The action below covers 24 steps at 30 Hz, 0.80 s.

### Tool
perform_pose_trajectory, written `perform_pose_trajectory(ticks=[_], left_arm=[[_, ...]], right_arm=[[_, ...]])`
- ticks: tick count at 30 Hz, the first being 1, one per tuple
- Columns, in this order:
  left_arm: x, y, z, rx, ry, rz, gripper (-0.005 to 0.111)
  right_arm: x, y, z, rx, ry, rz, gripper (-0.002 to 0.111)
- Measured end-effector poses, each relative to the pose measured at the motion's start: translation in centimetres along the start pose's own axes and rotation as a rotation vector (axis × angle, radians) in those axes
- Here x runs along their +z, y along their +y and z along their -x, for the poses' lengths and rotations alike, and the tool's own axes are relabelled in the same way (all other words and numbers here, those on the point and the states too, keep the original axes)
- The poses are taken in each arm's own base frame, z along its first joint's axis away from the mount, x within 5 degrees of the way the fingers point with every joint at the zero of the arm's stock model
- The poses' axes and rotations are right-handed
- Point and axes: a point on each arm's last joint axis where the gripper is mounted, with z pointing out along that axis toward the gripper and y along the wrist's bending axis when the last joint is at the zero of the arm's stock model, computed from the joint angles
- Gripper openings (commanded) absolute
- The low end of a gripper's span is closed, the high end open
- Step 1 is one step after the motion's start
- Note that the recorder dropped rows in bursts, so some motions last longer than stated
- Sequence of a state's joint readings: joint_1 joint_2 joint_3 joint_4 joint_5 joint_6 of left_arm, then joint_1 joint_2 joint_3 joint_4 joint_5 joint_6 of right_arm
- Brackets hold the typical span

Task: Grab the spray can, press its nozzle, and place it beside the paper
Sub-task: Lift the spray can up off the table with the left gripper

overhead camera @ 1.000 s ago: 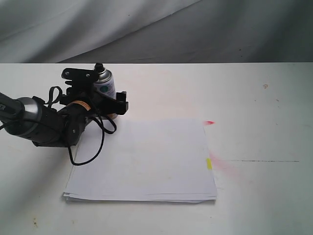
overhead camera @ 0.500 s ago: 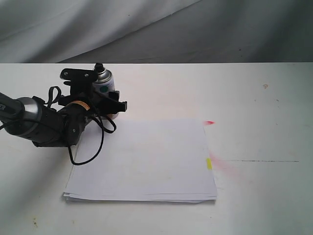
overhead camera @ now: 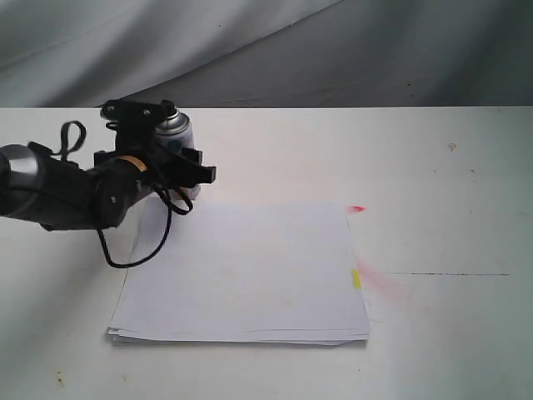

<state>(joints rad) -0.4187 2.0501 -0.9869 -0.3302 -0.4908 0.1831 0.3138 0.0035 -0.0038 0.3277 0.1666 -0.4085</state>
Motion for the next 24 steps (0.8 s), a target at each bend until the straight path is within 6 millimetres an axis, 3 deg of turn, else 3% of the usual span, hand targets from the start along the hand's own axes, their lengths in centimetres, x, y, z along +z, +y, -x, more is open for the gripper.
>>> perform_pose_trajectory(ticks=[3, 6, 11, 16, 24], left_arm=[[-3.1, -0.3, 4.0, 0.037, -0.035, -0.037, 0.0], [-7.9, -0.5, 8.6, 0.059, -0.075, -0.09, 0.0], [-15.1, -0.5, 12.5, 0.128, -0.101, -0.164, 0.0], [-20.5, -0.2, 14.0, 0.25, -0.104, -0.194, 0.0], [-23.2, 0.6, 14.3, 0.287, -0.086, -0.151, 0.0]], right_arm=[[0.0, 0.0, 0.0, 0.0, 0.0, 0.0, 0.0], [0.0, 0.0, 0.0, 0.0, 0.0, 0.0, 0.0], [0.0, 0.0, 0.0, 0.0, 0.0, 0.0, 0.0], [0.0, 0.0, 0.0, 0.0, 0.0, 0.0, 0.0], [0.0, 0.0, 0.0, 0.0, 0.0, 0.0, 0.0]])
